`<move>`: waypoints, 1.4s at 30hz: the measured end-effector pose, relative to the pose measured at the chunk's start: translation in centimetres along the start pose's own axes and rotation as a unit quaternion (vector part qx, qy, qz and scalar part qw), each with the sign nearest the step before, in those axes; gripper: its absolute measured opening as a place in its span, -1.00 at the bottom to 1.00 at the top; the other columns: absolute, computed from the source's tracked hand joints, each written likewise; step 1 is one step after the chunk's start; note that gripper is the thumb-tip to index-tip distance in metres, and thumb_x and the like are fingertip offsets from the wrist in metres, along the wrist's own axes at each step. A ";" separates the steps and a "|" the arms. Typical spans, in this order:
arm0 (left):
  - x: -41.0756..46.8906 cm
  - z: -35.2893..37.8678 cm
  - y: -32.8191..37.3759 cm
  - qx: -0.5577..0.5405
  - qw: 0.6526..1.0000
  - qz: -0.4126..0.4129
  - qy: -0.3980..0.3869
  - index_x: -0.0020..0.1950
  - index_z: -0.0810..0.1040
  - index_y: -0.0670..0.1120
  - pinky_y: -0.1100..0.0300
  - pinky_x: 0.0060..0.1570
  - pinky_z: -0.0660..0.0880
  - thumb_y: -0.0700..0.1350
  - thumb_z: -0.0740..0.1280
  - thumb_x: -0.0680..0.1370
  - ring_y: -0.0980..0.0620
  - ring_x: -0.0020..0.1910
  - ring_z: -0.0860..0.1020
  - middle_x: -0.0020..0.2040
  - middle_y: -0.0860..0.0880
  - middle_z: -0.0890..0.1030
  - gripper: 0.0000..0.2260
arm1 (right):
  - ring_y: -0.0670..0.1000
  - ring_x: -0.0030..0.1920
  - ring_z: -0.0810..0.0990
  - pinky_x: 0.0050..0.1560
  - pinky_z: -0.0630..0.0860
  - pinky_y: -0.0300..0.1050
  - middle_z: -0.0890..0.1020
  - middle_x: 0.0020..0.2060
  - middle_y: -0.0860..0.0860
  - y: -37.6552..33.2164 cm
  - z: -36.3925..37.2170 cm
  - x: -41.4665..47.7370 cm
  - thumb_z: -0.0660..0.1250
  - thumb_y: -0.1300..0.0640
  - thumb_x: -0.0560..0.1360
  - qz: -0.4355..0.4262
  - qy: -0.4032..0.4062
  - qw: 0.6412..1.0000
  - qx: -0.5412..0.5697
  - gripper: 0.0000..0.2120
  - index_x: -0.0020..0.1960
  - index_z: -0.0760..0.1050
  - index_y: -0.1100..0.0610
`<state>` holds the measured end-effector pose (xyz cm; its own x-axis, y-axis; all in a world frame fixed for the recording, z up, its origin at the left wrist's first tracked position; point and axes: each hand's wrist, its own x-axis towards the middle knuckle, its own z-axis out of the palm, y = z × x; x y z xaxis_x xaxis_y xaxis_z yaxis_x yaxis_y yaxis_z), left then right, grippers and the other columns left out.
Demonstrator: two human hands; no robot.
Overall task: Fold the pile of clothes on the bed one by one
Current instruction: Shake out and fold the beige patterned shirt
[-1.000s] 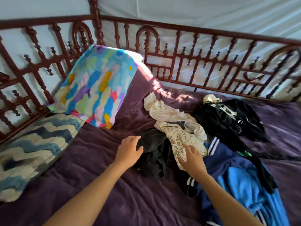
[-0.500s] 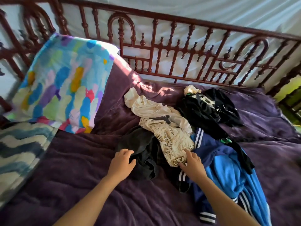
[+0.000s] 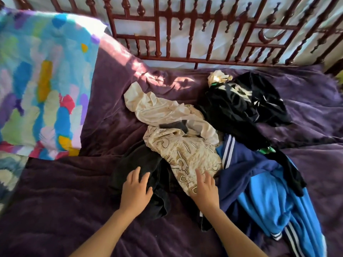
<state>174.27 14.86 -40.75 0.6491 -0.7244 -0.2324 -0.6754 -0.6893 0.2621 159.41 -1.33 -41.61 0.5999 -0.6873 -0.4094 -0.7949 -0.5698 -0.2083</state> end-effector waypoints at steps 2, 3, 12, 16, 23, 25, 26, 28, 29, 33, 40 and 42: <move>1.9 0.5 0.7 0.015 0.999 0.025 0.030 0.24 0.54 -0.22 -0.15 0.03 0.51 -0.14 0.56 0.30 -0.36 0.23 0.46 0.29 -0.35 0.44 -0.46 | 0.16 0.50 -0.01 0.41 0.15 0.07 -0.08 0.52 0.14 -0.3 0.4 1.7 0.20 -0.10 0.55 -0.013 0.021 1.000 -0.004 -0.28 0.54 -0.14 -0.01; 2.9 0.8 1.0 0.021 0.999 0.024 0.042 0.18 0.57 -0.25 -0.18 -0.05 0.53 -0.18 0.61 0.21 -0.38 0.15 0.51 0.22 -0.38 0.49 -0.42 | 0.16 0.51 -0.04 0.43 0.10 0.08 -0.09 0.52 0.14 -0.5 0.4 2.7 0.19 -0.12 0.55 -0.022 0.033 0.999 -0.003 -0.28 0.53 -0.15 -0.02; 6.7 2.7 0.4 -0.025 0.997 -0.015 -0.076 0.54 0.00 -0.01 0.04 0.39 0.21 0.08 0.17 0.58 -0.01 0.51 0.00 0.55 0.02 0.01 -0.41 | 0.12 0.47 0.11 0.41 0.08 0.14 0.29 0.40 -0.01 -3.6 -0.9 9.8 0.27 0.00 0.52 -0.068 0.049 0.996 -0.027 -0.45 0.45 0.16 -0.06; 5.5 1.1 -0.3 -0.077 0.992 -0.027 -0.099 0.52 0.09 -0.02 0.05 0.37 0.23 0.05 0.17 0.59 0.00 0.48 0.08 0.52 0.03 0.13 -0.46 | 0.11 -0.03 0.53 -0.16 0.31 -0.14 0.55 -0.16 0.03 -4.4 -3.2 9.3 0.16 0.26 0.48 -0.042 0.068 0.996 0.047 -0.87 -0.15 0.47 0.15; 0.9 -2.9 0.4 -0.156 0.987 -0.024 0.006 0.51 0.15 -0.03 0.10 0.35 0.24 0.03 0.18 0.60 0.00 0.46 0.14 0.49 0.02 0.21 -0.50 | 0.01 -0.25 0.46 -0.31 0.20 -0.14 0.49 -0.41 -0.07 -1.7 -10.5 3.5 0.26 0.18 0.53 0.021 0.169 0.957 0.237 -0.78 -0.29 0.50 0.12; -0.1 -4.9 1.0 -0.174 0.984 0.001 0.044 0.51 0.15 -0.03 0.12 0.38 0.23 0.03 0.18 0.60 0.01 0.46 0.14 0.49 0.01 0.21 -0.50 | 0.01 -0.26 0.46 -0.27 0.22 -0.15 0.53 -0.37 -0.02 -0.8 -13.0 1.3 0.30 0.19 0.51 0.013 0.208 0.938 0.278 -0.83 -0.25 0.56 0.15; -0.4 -6.0 1.5 -0.181 0.982 0.016 0.061 0.51 0.14 -0.03 0.12 0.39 0.22 0.04 0.18 0.60 0.02 0.46 0.14 0.49 0.01 0.21 -0.49 | 0.01 -0.30 0.46 -0.27 0.28 -0.14 0.54 -0.38 0.01 -0.7 -14.3 0.1 0.32 0.21 0.50 -0.001 0.226 0.924 0.307 -0.85 -0.25 0.57 0.15; -1.2 -8.3 2.5 -0.191 0.976 0.053 0.095 0.52 0.13 -0.03 0.12 0.40 0.21 0.05 0.21 0.59 0.02 0.46 0.14 0.48 0.01 0.22 -0.46 | -0.07 -0.41 0.42 -0.34 0.38 -0.19 0.53 -0.43 0.00 -1.4 -17.2 -2.8 0.33 0.23 0.49 -0.047 0.267 0.889 0.368 -0.80 -0.31 0.52 0.10; -1.7 -9.5 3.1 -0.196 0.971 0.071 0.116 0.52 0.13 -0.04 0.13 0.40 0.22 0.06 0.23 0.58 0.02 0.46 0.15 0.48 0.01 0.23 -0.44 | -0.11 -0.44 0.41 -0.37 0.39 -0.27 0.53 -0.43 0.01 -2.2 -18.9 -4.3 0.32 0.25 0.49 -0.079 0.286 0.870 0.394 -0.77 -0.32 0.50 0.07; -3.9 -15.7 5.2 -0.287 0.919 0.171 0.209 0.46 0.25 -0.13 0.02 0.33 0.33 -0.04 0.39 0.49 -0.06 0.36 0.33 0.37 -0.07 0.39 -0.40 | -0.22 -0.46 0.40 -0.40 0.36 -0.31 0.50 -0.41 -0.01 -5.9 -26.2 -10.3 0.24 0.24 0.54 -0.187 0.317 0.830 0.420 -0.75 -0.30 0.44 0.05; -10.0 -24.5 5.9 -0.422 0.828 0.228 0.289 0.37 0.34 0.03 0.04 0.30 0.33 0.19 0.38 0.35 0.01 0.29 0.39 0.24 0.06 0.42 -0.37 | -0.02 -0.34 0.40 -0.26 0.35 -0.13 0.45 -0.38 0.02 -9.5 -31.5 -18.0 0.17 0.20 0.60 -0.235 0.255 0.789 0.508 -0.75 -0.26 0.38 0.12; -11.8 -25.5 5.5 -0.424 0.820 0.242 0.300 0.35 0.31 0.10 0.04 0.34 0.31 0.16 0.41 0.39 0.08 0.29 0.36 0.21 0.16 0.37 -0.43 | -0.02 -0.35 0.41 -0.27 0.34 -0.12 0.46 -0.38 0.03 -10.0 -31.8 -19.6 0.18 0.20 0.59 -0.237 0.259 0.780 0.519 -0.76 -0.26 0.39 0.12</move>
<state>171.82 19.90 -12.73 0.6033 -0.5979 0.5278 -0.5846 0.1185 0.8026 158.49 3.53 -3.28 0.5908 -0.7535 0.2883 0.0430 -0.3274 -0.9439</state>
